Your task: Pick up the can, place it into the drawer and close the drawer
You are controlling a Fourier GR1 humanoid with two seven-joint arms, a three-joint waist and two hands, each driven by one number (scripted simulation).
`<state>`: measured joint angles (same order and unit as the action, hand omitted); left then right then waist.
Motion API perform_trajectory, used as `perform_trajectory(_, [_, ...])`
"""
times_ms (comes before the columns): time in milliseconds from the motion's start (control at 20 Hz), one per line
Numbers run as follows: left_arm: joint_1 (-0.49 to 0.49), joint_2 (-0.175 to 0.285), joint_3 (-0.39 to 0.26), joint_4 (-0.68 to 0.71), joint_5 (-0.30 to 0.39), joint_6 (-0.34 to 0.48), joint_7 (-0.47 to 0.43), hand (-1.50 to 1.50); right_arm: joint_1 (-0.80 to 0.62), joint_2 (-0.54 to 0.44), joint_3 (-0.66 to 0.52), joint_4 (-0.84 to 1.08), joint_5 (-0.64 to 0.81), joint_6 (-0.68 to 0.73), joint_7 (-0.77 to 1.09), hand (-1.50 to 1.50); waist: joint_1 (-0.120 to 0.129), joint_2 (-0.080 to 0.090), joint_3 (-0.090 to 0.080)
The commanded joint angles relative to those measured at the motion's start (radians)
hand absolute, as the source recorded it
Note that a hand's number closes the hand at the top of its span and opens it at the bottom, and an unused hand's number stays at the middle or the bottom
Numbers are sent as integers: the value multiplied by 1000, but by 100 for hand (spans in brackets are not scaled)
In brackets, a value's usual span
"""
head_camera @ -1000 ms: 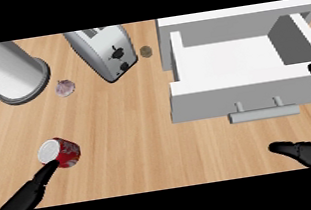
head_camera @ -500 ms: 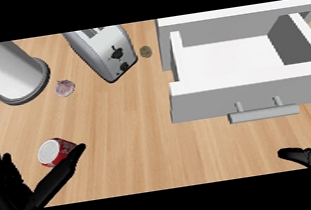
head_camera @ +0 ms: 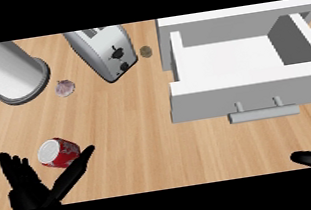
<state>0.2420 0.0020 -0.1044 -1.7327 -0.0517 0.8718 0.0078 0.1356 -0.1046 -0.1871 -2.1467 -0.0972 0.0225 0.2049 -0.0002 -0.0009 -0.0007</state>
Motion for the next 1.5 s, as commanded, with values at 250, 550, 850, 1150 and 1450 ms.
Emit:
perform_trajectory(250, [-18, -2, 83, 205, 228, -45, -242, -150, 51, -1, -54, -85, -48, 29, 56, -150, -1, 0, 0])
perform_trajectory(550, [-55, 15, 178, 345, 329, -131, -357, -150, 50, 33, -37, -55, 6, 37, -3, -150, 0, 0, 0])
perform_trajectory(850, [-196, -2, 226, 593, 440, -164, -506, -150, 17, 22, -61, -57, -1, 44, 29, -150, -2, 1, 0])
perform_trajectory(1150, [-252, 2, 317, 775, 494, -248, -630, -150, 90, 53, -41, -119, -4, 88, 24, -150, -5, 1, 0])
perform_trajectory(1450, [-275, 29, 353, 851, 518, -327, -674, -150, 49, 22, -99, -123, -52, 106, 79, -150, -3, 1, 0])
